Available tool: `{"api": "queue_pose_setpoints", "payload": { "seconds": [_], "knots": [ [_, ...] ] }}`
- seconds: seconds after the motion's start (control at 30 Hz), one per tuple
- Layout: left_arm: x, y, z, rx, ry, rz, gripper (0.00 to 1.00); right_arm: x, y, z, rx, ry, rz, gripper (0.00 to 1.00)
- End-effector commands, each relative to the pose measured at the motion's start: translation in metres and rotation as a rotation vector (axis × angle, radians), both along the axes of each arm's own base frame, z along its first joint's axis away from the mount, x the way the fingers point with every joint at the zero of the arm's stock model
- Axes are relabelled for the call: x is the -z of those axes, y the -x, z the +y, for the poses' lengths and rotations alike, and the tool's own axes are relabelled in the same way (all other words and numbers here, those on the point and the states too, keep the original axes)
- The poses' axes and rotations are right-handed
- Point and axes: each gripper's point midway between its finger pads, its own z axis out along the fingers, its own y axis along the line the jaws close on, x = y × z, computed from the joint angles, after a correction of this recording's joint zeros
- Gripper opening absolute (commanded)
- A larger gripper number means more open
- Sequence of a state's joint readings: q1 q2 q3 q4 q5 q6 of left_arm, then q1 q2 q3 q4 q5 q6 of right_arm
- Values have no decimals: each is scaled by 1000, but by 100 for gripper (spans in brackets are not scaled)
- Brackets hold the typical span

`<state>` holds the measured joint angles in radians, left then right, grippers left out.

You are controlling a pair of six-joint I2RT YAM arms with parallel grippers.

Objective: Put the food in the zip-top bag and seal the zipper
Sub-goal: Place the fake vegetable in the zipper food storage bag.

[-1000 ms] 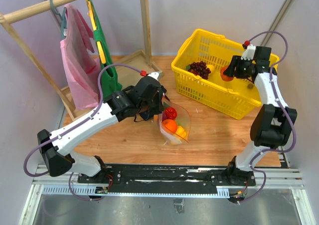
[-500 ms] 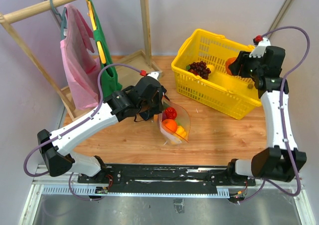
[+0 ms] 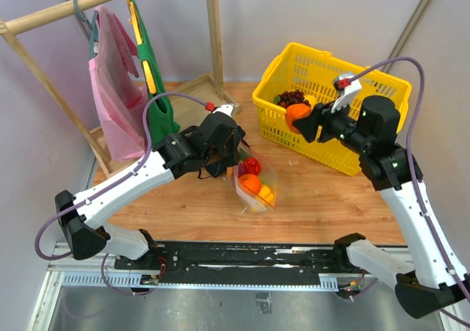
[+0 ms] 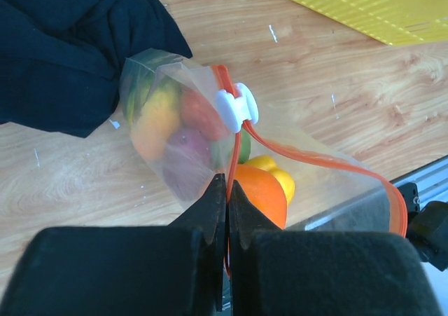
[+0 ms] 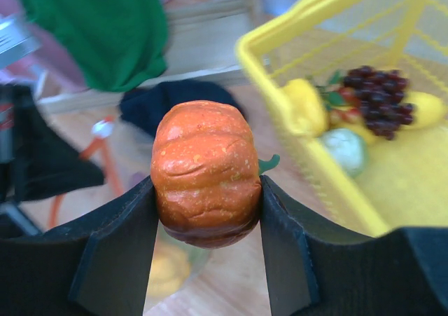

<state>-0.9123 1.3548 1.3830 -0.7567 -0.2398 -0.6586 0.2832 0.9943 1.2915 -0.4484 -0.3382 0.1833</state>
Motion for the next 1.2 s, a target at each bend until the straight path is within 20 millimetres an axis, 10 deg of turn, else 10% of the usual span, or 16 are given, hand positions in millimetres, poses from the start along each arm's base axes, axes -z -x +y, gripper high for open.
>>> {"api": "queue_pose_setpoints", "payload": {
  "seconds": [0.0, 0.47, 0.73, 1.17],
  "knots": [
    [-24, -11, -5, -30, 51, -64, 0, 8, 36, 39, -124, -14, 31, 18],
    [-17, -15, -7, -52, 44, -58, 0, 55, 104, 123, -339, 98, 67, 19],
    [-21, -9, -3, -65, 100, -66, 0, 104, 79, 124, -189, 216, 95, 20],
    [-15, -2, -9, -41, 131, -26, 0, 116, 47, 138, -125, 211, -43, 27]
  ]
}}
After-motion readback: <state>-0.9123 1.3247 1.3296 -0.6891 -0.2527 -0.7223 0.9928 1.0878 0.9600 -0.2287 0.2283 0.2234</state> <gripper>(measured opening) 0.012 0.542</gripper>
